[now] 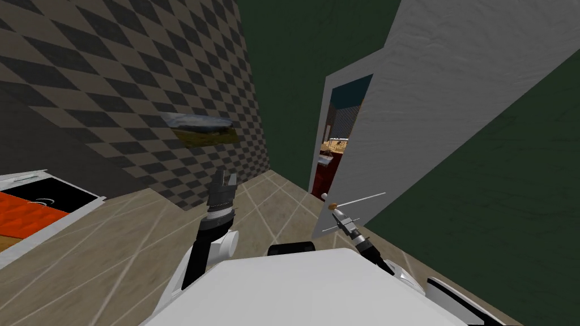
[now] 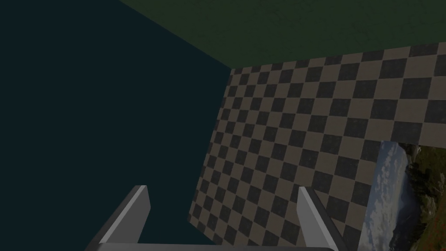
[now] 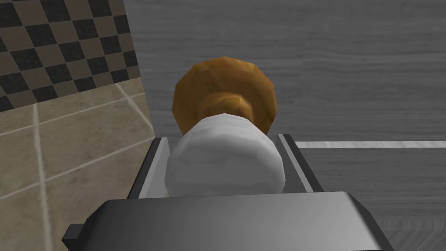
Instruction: Pull the door open
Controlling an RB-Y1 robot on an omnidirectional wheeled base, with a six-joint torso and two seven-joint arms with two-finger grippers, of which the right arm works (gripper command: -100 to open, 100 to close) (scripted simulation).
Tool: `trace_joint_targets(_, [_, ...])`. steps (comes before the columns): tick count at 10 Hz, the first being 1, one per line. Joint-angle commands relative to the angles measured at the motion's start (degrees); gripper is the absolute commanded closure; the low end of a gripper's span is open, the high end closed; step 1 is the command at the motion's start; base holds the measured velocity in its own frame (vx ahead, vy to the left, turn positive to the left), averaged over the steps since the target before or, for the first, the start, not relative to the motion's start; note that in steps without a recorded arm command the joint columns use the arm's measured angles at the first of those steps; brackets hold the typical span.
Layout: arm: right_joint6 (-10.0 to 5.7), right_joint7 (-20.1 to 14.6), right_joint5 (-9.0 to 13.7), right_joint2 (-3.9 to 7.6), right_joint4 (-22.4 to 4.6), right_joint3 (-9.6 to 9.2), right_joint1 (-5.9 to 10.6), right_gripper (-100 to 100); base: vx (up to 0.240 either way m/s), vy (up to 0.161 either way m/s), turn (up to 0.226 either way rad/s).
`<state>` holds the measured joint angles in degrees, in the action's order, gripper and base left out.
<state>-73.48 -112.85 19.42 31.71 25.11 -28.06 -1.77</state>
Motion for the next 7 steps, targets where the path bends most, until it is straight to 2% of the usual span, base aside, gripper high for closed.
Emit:
trace_joint_targets(1, [-0.91, -0.12, 0.12, 0.63, 0.51, -0.18, -0.87, 100, -0.205, -0.090, 0.148])
trace_joint_targets(2, [-1.59, -0.31, 0.12, 0.79, 0.21, -0.38, -1.10, 100, -0.209, -0.072, 0.131])
trace_joint_targets(3, [-0.45, 0.09, 0.13, 0.82, 1.54, -0.24, -1.38, 100, -0.090, -0.033, 0.027])
trace_joint_targets(7, [-1.64, -0.22, 0.12, 0.86, 0.49, -0.59, -1.51, 100, -0.167, -0.066, 0.160])
